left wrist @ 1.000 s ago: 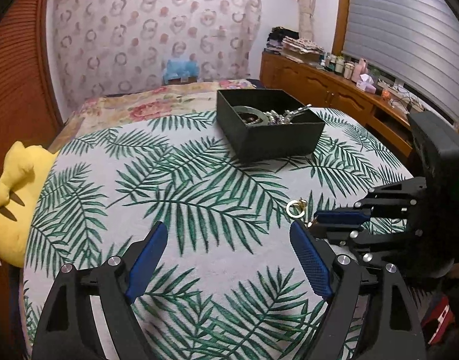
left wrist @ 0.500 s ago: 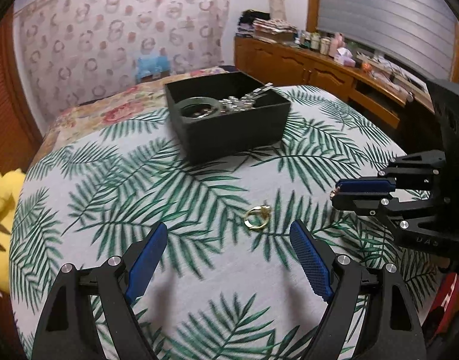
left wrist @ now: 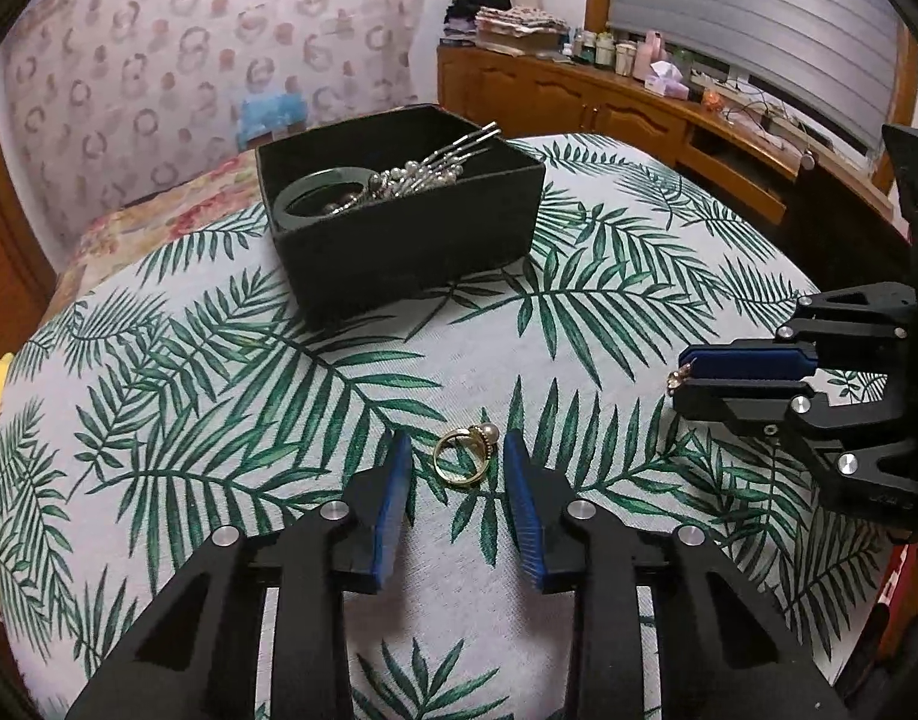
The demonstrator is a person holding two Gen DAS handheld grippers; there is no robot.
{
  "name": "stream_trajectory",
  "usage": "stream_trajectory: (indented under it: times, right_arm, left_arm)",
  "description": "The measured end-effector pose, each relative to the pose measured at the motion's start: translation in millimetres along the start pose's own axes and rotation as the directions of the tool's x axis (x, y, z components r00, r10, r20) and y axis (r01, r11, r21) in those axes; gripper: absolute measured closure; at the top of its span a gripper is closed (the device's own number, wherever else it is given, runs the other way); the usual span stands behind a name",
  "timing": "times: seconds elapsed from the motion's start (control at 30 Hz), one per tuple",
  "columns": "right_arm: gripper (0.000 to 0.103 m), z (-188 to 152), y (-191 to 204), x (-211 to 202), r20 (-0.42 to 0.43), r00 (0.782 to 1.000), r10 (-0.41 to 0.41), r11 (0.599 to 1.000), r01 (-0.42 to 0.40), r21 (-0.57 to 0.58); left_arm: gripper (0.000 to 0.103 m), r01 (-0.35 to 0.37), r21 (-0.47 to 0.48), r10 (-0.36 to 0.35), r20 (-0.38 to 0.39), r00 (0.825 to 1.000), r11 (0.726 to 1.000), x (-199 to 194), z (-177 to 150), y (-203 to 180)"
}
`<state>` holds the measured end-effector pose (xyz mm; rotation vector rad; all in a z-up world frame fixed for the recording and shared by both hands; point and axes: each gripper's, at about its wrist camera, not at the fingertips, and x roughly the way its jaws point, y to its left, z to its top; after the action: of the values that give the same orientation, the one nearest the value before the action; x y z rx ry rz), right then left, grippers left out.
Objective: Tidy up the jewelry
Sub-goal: 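Grasp the gold flower earring with right tool while left tool grasps gold ring, then carry the gold ring and earring into the black box and release both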
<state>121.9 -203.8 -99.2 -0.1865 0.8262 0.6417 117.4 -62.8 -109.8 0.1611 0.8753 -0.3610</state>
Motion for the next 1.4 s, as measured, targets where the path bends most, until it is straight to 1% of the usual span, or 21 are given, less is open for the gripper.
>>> stream_trajectory:
  times: [0.13,0.17,0.2,0.27,0.3,0.33,0.43,0.57,0.77,1.0,1.2,1.4]
  right_arm:
    - [0.086,-2.0,-2.6,-1.3,0.000,1.000,-0.002,1.000,0.002,0.003]
    - [0.086,-2.3,-3.1,-1.6,0.001,1.000,-0.003,1.000,0.003,0.003]
    - [0.086,-2.4,-3.6,-2.3,0.001,1.000,-0.003,1.000,0.003,0.004]
    - [0.086,-3.2,-4.4,-4.3,0.006,1.000,-0.003,1.000,0.003,0.005]
    - [0.086,-3.1,-4.1,-5.1,0.008,1.000,-0.003,1.000,0.003,0.005]
    - [0.086,-2.5,-4.0,-6.6,0.012,1.000,-0.002,1.000,0.002,0.004]
    - [0.086,-0.2,-2.5,-10.5,0.023,1.000,-0.002,1.000,0.002,0.001]
    - [0.086,3.9,0.2,-13.3,0.032,0.999,-0.003,1.000,0.003,-0.004]
    - [0.086,3.1,1.8,-13.7,0.032,0.999,-0.004,1.000,0.004,-0.007]
    - [0.086,6.9,-0.1,-14.0,0.040,0.999,-0.005,1.000,0.005,-0.005]
    - [0.086,36.8,-5.3,-15.4,0.081,0.997,-0.017,1.000,0.018,-0.020]
    - [0.086,85.6,-12.7,-9.6,0.136,0.991,-0.014,1.000,0.018,-0.023]
  left_arm:
    - [0.076,-0.004,0.007,0.004,0.008,1.000,1.000,1.5,0.1,-3.9]
    - [0.078,-0.003,0.008,0.003,0.008,1.000,1.000,1.9,0.4,-4.5]
    - [0.084,-0.007,0.013,0.007,0.009,1.000,1.000,2.2,0.4,-5.2]
    - [0.086,-0.009,0.015,0.009,0.013,1.000,1.000,2.3,0.9,-5.9]
    - [0.093,-0.006,0.013,0.006,0.018,1.000,1.000,1.2,1.1,-5.8]
    - [0.098,-0.004,0.010,0.004,0.026,1.000,1.000,-0.3,1.6,-5.9]
    - [0.098,-0.010,0.002,0.010,0.041,0.999,1.000,-5.2,3.0,-4.6]
    - [0.098,-0.020,0.001,0.020,0.038,0.999,1.000,-6.5,3.9,-2.7]
    - [0.098,-0.017,-0.012,0.017,0.054,0.998,1.000,-12.9,3.9,-0.5]
    - [0.098,-0.019,-0.031,0.022,0.123,0.992,0.999,-41.3,10.8,8.0]
    - [0.098,-0.052,-0.049,0.059,0.155,0.986,0.997,-51.8,26.0,24.2]
    - [0.098,-0.071,-0.068,0.082,0.180,0.980,0.995,-52.9,46.8,39.7]
